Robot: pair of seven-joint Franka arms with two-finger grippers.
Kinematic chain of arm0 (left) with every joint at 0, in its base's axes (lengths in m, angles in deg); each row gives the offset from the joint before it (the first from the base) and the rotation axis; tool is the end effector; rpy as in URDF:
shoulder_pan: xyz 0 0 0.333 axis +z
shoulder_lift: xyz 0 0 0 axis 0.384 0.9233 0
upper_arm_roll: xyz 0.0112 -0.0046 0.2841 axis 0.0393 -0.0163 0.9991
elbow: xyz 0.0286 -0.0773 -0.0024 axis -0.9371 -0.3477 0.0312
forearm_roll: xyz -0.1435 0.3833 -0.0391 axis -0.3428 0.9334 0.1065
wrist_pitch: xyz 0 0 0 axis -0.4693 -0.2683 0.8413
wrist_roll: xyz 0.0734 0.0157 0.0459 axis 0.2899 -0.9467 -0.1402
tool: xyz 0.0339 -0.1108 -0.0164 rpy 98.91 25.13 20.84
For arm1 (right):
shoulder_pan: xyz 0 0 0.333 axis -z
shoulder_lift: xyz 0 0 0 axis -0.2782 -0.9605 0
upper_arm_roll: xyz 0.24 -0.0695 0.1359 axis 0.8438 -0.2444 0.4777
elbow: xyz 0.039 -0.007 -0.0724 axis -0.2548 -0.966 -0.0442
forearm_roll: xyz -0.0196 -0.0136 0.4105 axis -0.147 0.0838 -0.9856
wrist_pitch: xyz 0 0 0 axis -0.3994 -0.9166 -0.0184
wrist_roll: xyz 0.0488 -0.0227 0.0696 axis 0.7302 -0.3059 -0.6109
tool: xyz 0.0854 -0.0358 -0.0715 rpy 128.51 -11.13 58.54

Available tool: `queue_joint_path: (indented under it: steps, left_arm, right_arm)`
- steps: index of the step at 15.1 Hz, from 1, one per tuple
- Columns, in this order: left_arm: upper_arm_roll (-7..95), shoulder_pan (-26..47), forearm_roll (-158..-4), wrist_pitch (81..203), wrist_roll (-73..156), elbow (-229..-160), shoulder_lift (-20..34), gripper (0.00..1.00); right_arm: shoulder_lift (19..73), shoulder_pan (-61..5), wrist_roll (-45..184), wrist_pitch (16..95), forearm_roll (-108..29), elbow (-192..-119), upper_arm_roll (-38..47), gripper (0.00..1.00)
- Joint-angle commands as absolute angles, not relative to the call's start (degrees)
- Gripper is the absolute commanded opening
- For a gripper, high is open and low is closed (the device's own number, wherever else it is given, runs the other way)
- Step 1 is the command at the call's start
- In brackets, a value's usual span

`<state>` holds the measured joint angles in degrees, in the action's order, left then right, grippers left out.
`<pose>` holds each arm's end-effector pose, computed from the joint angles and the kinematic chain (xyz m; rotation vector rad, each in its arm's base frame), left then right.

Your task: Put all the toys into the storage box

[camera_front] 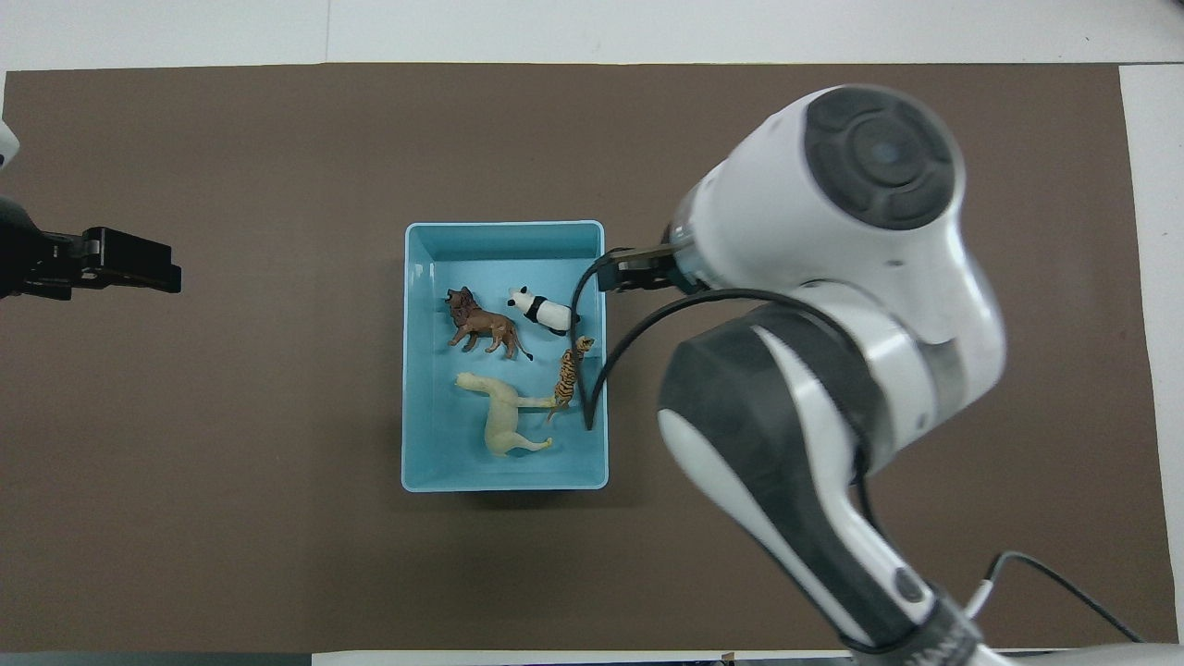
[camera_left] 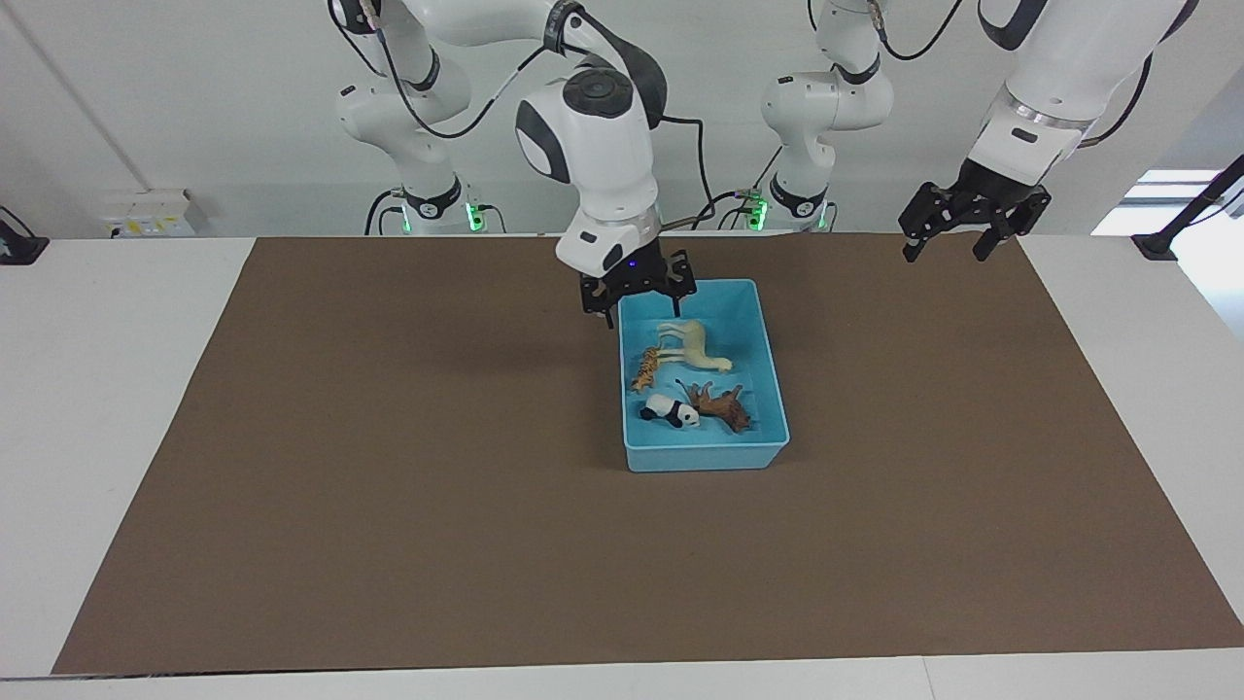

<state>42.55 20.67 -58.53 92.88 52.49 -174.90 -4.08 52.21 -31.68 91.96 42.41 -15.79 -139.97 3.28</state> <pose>0.5602 -0.0691 0.6035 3.0966 -0.0482 0.0337 0.5913 0.2425 0.5282 -2.9674 -0.1429 -0.1164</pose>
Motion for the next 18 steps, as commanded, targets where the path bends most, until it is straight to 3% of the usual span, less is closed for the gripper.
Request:
queue_joint_path:
  steps: [1,5,9,13,16,18]
  left_arm:
    - [42.87,20.56,-58.45,93.14,53.27,-173.87,-3.93,1.0]
    - [42.78,20.3,-55.47,92.44,55.99,-174.22,-4.11,1.0]
    - [42.87,20.82,-55.47,90.69,55.9,-174.4,-4.46,1.0]
    - [42.87,20.82,-55.81,91.3,55.99,-174.49,-4.46,1.0]
    - [42.87,20.91,-55.91,91.22,55.99,-174.49,-4.46,1.0]
    - [42.87,20.82,-55.99,91.13,55.99,-174.49,-4.46,1.0]
  right_arm:
    - [57.06,-22.51,84.09,38.01,-17.41,-140.97,3.71,1.0]
    - [61.54,-11.87,75.22,37.03,-17.32,-140.88,3.62,1.0]
    - [63.04,-7.64,73.36,30.9,-16.53,-141.14,3.1,1.0]
    - [65.5,-8.24,73.44,25.35,-11.98,-144.99,3.27,1.0]
    - [68.13,-9.65,73.44,27.18,-9.76,-150.53,3.45,1.0]
    - [71.03,-9.13,73.09,32.34,-9.5,-157.01,3.45,1.0]
